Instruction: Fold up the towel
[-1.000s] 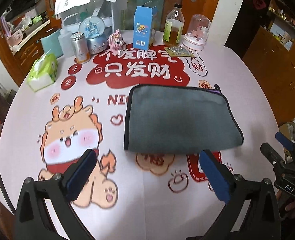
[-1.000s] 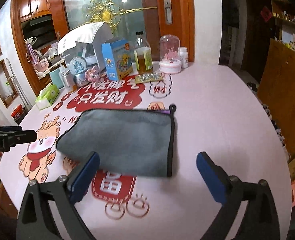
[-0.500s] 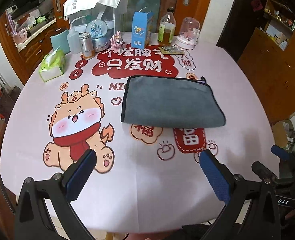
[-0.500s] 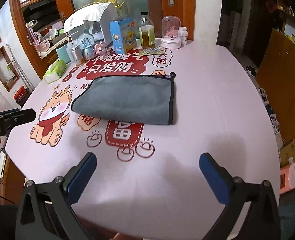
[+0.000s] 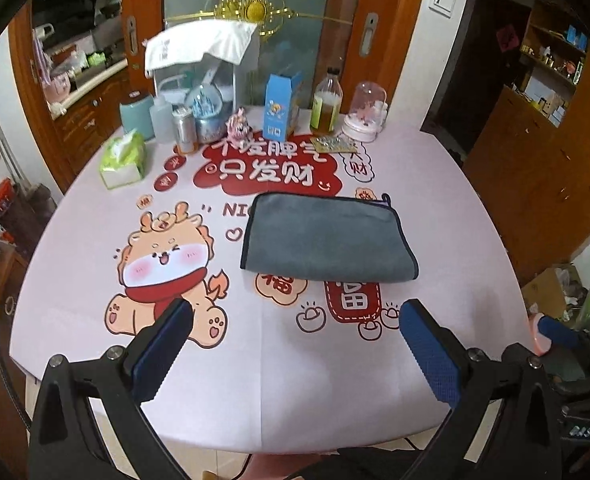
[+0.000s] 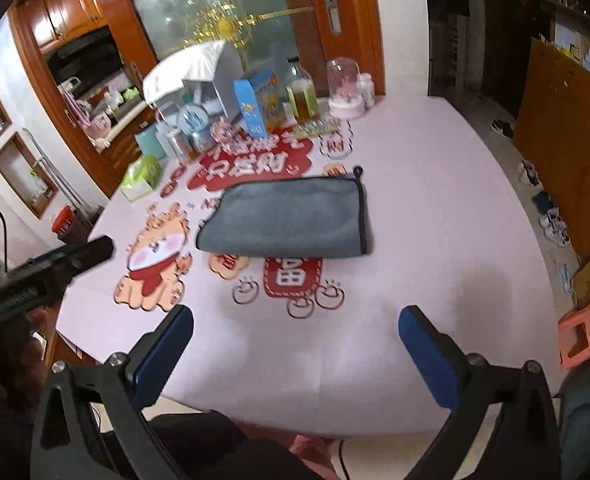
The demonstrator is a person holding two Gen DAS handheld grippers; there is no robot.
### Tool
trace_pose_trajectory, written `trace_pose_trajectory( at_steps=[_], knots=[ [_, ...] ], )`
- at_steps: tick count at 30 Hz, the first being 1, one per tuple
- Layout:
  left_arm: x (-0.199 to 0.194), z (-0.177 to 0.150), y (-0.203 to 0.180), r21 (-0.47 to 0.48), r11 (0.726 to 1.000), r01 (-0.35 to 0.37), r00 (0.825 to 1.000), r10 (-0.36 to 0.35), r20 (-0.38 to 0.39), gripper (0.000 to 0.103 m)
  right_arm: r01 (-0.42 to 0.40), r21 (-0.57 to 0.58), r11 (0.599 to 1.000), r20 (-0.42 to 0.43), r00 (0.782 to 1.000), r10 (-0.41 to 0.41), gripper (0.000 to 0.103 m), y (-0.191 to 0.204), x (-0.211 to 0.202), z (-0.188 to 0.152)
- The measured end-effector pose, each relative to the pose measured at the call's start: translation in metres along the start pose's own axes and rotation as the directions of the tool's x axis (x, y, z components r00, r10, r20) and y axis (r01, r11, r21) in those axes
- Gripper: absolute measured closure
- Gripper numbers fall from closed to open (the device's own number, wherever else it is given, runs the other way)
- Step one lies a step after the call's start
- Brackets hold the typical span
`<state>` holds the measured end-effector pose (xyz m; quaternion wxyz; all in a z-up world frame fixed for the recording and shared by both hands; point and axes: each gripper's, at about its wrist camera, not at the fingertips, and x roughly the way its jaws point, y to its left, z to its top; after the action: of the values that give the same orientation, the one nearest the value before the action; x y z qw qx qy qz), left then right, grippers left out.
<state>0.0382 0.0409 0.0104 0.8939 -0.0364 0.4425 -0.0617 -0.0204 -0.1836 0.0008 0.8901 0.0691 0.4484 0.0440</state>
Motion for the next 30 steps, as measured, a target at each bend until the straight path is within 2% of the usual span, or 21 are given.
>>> trace_pose_trajectory(
  at_steps=[3, 9, 12, 15, 30],
  knots=[
    [-0.008, -0.004, -0.005, -0.002, 1.0, -0.02, 0.999, 0.02, 0.041, 0.001, 0.016, -0.02, 1.0, 0.032, 0.999, -0.015, 0.0, 0.007, -0.007, -0.001],
    [-0.013, -0.014, -0.022, 0.024, 0.997, -0.066, 0.995, 0.065, 0.071, 0.001, 0.042, 0.002, 0.999, 0.056, 0.998, -0.042, 0.0, 0.01, -0.009, -0.012],
    [-0.009, -0.02, -0.028, 0.036, 0.996, -0.075, 0.996, 0.073, 0.059, 0.001, 0.069, -0.015, 0.998, 0.069, 0.995, -0.067, 0.0, 0.011, -0.01, -0.016],
    [-0.007, -0.023, -0.031, 0.032, 0.997, -0.077, 0.996, 0.075, 0.052, 0.001, 0.067, -0.027, 0.997, 0.073, 0.995, -0.065, 0.0, 0.012, -0.009, -0.019],
    [-0.011, -0.03, -0.046, 0.041, 0.989, -0.143, 0.984, 0.138, 0.111, 0.001, 0.065, -0.042, 0.997, 0.087, 0.994, -0.061, 0.0, 0.01, -0.005, -0.022]
  ],
)
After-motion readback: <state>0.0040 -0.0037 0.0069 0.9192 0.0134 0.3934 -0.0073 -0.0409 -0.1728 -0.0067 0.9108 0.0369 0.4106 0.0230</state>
